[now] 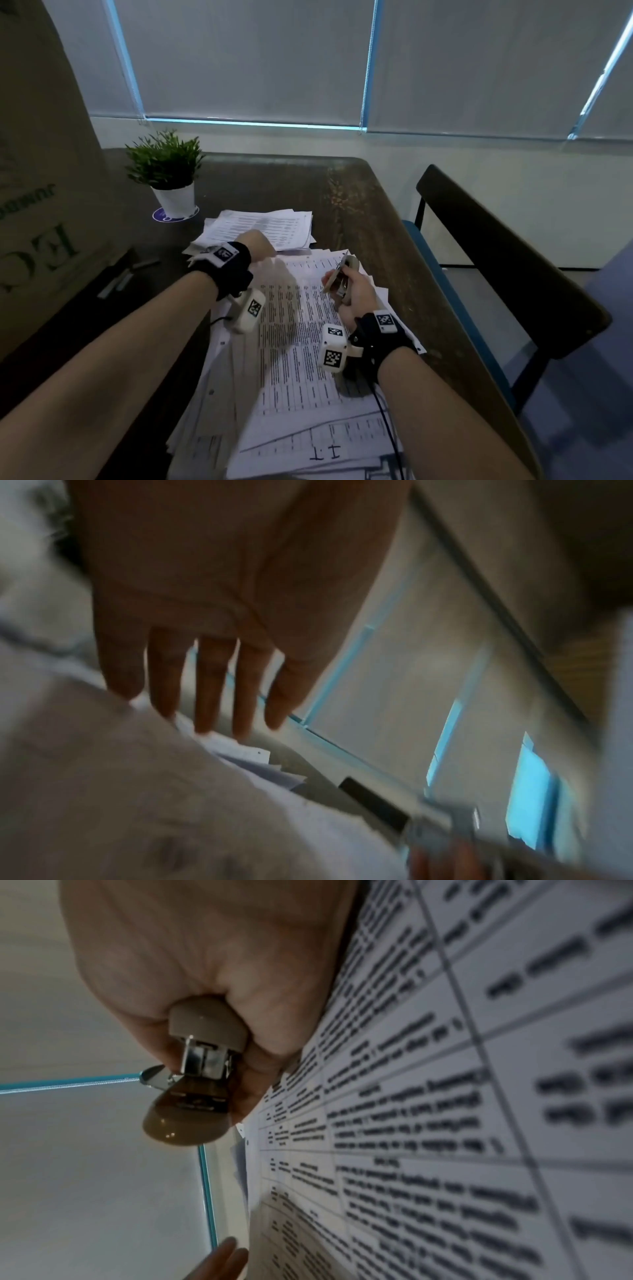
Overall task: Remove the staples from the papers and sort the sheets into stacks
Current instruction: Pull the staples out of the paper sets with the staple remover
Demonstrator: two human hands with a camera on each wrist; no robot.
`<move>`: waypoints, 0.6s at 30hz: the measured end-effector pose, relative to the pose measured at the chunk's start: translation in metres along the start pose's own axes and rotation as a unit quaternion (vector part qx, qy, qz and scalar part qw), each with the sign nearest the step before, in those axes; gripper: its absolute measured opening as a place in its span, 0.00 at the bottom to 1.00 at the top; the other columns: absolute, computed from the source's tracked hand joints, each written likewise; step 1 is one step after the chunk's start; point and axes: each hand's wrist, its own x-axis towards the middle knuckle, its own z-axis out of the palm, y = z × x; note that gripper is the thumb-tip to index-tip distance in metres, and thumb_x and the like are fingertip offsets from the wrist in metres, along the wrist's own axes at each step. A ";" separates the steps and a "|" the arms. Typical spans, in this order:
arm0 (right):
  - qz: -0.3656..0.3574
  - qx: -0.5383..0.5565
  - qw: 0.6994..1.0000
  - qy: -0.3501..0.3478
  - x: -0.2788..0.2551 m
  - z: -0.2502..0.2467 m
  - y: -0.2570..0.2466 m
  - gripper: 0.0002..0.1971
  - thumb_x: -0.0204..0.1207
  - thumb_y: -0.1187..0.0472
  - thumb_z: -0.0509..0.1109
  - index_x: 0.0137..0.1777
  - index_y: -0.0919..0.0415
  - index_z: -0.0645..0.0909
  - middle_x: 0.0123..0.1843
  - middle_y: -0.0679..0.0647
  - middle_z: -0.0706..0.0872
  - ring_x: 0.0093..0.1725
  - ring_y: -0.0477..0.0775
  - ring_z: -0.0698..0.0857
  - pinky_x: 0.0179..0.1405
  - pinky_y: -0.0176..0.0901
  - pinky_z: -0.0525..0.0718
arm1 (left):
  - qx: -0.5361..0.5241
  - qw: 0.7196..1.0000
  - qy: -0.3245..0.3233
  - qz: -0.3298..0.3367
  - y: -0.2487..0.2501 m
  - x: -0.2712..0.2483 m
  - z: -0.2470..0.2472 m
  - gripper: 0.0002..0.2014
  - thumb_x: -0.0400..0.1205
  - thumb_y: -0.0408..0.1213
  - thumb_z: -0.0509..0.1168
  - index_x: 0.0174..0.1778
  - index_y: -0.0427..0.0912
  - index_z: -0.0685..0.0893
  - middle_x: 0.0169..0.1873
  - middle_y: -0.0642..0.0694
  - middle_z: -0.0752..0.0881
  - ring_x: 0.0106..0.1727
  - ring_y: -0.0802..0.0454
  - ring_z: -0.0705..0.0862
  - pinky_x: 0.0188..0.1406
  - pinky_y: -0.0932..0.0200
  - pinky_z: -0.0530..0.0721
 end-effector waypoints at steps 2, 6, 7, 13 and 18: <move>0.000 0.003 1.000 -0.005 -0.002 0.001 0.000 0.08 0.86 0.64 0.61 0.47 0.67 0.77 0.36 0.61 0.83 0.30 0.55 0.87 0.27 0.43 0.86 | 0.079 0.996 -0.012 0.030 -0.005 -0.017 0.003 0.14 0.79 0.40 0.67 0.54 0.34 0.88 0.52 0.38 0.88 0.55 0.42 0.85 0.53 0.52 0.83; -0.005 0.009 1.000 -0.005 -0.009 0.004 0.000 0.06 0.86 0.64 0.60 0.51 0.67 0.76 0.39 0.62 0.82 0.31 0.56 0.87 0.25 0.42 0.86 | 0.185 0.979 -0.001 0.080 -0.022 -0.032 0.002 0.13 0.77 0.41 0.70 0.51 0.36 0.87 0.50 0.42 0.87 0.50 0.47 0.83 0.44 0.58 0.80; -0.006 0.010 1.000 -0.003 -0.011 0.005 -0.001 0.06 0.86 0.64 0.61 0.51 0.67 0.76 0.39 0.62 0.82 0.31 0.56 0.87 0.24 0.42 0.85 | 0.171 0.980 0.017 0.100 -0.022 -0.039 -0.001 0.11 0.77 0.40 0.70 0.51 0.38 0.87 0.52 0.44 0.86 0.52 0.48 0.82 0.47 0.59 0.78; -0.007 0.014 1.000 0.015 -0.026 0.011 -0.007 0.11 0.87 0.66 0.60 0.42 0.66 0.76 0.29 0.60 0.84 0.27 0.55 0.86 0.27 0.44 0.86 | 0.152 0.982 0.010 0.111 -0.028 -0.054 0.001 0.10 0.76 0.38 0.73 0.49 0.39 0.85 0.46 0.45 0.85 0.46 0.49 0.83 0.39 0.62 0.79; 0.016 0.014 1.000 0.022 -0.038 0.020 -0.021 0.09 0.87 0.67 0.59 0.44 0.67 0.75 0.38 0.64 0.81 0.37 0.58 0.84 0.38 0.51 0.86 | 0.101 0.989 0.033 0.102 -0.036 -0.057 0.001 0.07 0.81 0.39 0.65 0.49 0.40 0.85 0.49 0.41 0.87 0.46 0.47 0.83 0.41 0.60 0.77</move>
